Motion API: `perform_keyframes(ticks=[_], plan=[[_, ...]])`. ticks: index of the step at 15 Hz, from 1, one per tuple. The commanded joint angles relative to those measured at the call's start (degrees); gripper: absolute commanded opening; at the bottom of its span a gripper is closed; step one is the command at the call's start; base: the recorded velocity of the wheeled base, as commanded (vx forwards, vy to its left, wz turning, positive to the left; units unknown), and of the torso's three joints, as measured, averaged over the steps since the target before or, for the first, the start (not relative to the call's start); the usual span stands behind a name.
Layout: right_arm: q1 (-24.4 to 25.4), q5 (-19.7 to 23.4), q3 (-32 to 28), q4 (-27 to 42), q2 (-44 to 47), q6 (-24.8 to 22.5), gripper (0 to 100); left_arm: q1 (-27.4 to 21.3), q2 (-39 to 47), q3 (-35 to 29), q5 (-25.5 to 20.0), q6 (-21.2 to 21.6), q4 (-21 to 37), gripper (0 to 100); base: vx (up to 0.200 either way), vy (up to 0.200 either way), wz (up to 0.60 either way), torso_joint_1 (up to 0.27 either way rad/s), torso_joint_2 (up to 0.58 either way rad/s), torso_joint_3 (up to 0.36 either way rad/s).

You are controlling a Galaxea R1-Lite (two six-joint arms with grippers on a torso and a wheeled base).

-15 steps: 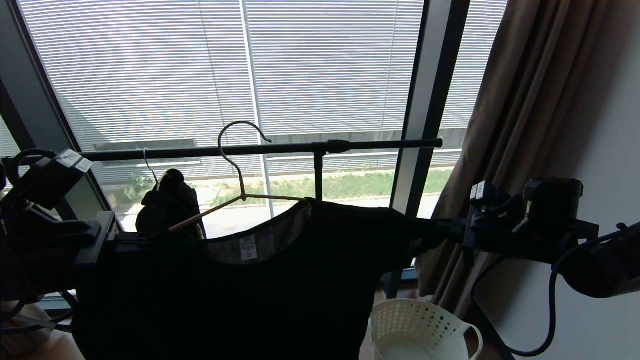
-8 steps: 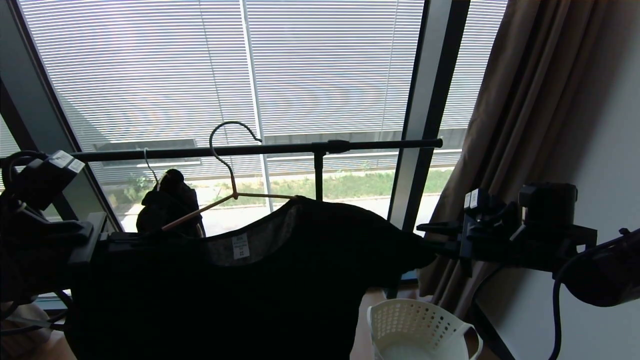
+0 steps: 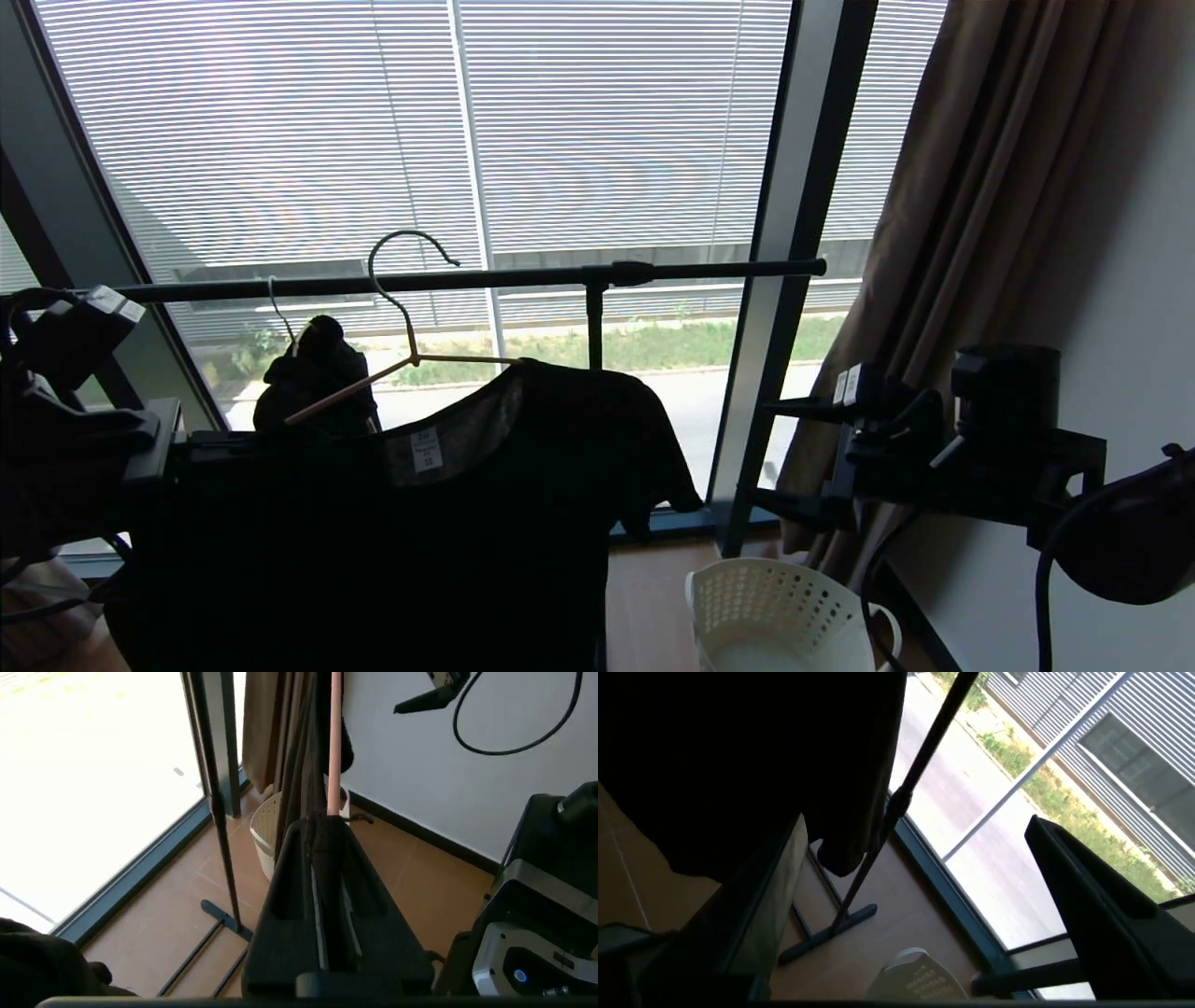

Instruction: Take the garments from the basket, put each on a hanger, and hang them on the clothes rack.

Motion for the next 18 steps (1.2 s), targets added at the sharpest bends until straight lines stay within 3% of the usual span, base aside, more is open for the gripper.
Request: perform_keyframes(ticks=[1, 5, 7, 9, 12, 18], plan=[[2.0, -0.3, 0.3, -0.2, -1.5, 0.3, 100, 0.4, 1.6, -0.2, 0.1, 0.2, -0.1, 0, 0.0, 0.0, 0.0, 0.0, 0.0, 0.0], [4.1, -1.6, 0.2, -0.1, -3.6, 3.4, 100, 1.2, 4.8, -0.3, 0.2, -0.3, -3.5, 0, 0.0, 0.0, 0.0, 0.0, 0.0, 0.0], [5.9, -5.4, 0.0, -0.2, -5.2, 6.4, 100, 1.7, 4.8, -0.3, 0.9, -0.3, -3.7, 0, 0.0, 0.0, 0.0, 0.0, 0.0, 0.0], [7.7, -9.1, -0.5, -0.2, -7.1, 9.2, 100, 1.9, 4.3, 0.1, 5.7, -0.3, -3.7, 0, 0.0, 0.0, 0.0, 0.0, 0.0, 0.0], [8.3, -9.3, -0.7, -0.2, -9.9, 13.0, 100, 1.8, 4.1, 1.0, 9.3, -0.3, -3.6, 0, 0.0, 0.0, 0.0, 0.0, 0.0, 0.0], [8.3, -10.5, -0.5, -0.2, -11.0, 13.0, 100, 1.8, 4.3, 1.4, 10.3, -0.3, -3.7, 0, 0.0, 0.0, 0.0, 0.0, 0.0, 0.0]])
